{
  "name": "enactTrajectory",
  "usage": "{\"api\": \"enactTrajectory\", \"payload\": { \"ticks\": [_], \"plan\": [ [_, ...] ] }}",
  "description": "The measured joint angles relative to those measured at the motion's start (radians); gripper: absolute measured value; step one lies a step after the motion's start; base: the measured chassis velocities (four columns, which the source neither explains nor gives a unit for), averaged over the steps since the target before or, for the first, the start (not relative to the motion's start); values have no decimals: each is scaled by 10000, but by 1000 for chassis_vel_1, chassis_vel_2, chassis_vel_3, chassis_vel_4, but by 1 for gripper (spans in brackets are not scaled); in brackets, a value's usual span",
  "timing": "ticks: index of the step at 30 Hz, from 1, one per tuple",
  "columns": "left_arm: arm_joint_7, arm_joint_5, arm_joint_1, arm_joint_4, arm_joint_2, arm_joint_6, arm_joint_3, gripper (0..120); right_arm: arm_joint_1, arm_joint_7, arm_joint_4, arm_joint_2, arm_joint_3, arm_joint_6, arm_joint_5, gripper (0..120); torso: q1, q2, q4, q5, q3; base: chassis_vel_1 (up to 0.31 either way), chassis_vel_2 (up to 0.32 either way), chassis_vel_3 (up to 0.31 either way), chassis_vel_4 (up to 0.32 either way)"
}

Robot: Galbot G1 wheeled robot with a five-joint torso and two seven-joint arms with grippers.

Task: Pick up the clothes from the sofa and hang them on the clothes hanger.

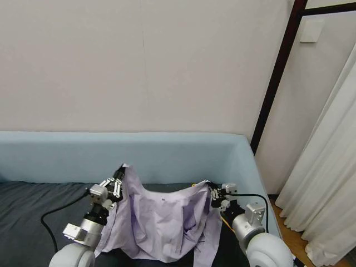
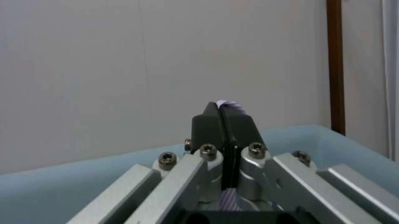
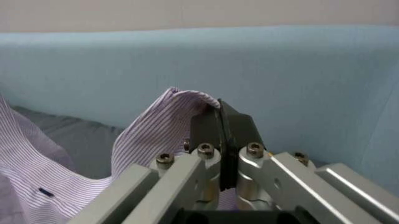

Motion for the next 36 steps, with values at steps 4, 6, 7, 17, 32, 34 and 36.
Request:
{"api": "enactTrajectory", "payload": {
  "ticks": [4,6,7,17,32,34,36],
  "plan": [
    [-491,-58,-94,319,54,-43,-301,0,61,-8,-427,187,-5,0,-87,0,1,0,0,0,0,0,0,0,0],
    [-927,-73,-86,394,55,-59,-463,0,69,136,-640,306,28,-8,-6,2,1,0,1,-1,0,0,0,0,0],
    [-1179,-79,-62,403,46,-67,-533,0,60,213,-750,354,59,-26,93,5,2,0,2,0,0,0,0,0,0],
    [-1665,-247,267,151,-95,-265,-836,0,1,-895,-2657,350,770,-852,692,41,1,0,-2,0,0,0,0,0,0],
    [-1476,-256,515,-221,-218,-444,-792,0,2430,-3944,-8576,1328,995,-1380,-1638,96,2,-1,0,-1,1,0,0,0,0],
    [-1471,-260,537,-275,-227,-444,-813,0,2685,-4096,-9054,1442,996,-1298,-1708,98,2,-1,-1,-3,1,0,0,0,0],
    [-1475,-269,568,-349,-229,-444,-854,0,3021,-4288,-9691,1602,994,-1208,-1744,100,2,-1,5,2,1,0,0,0,0]
  ]
}}
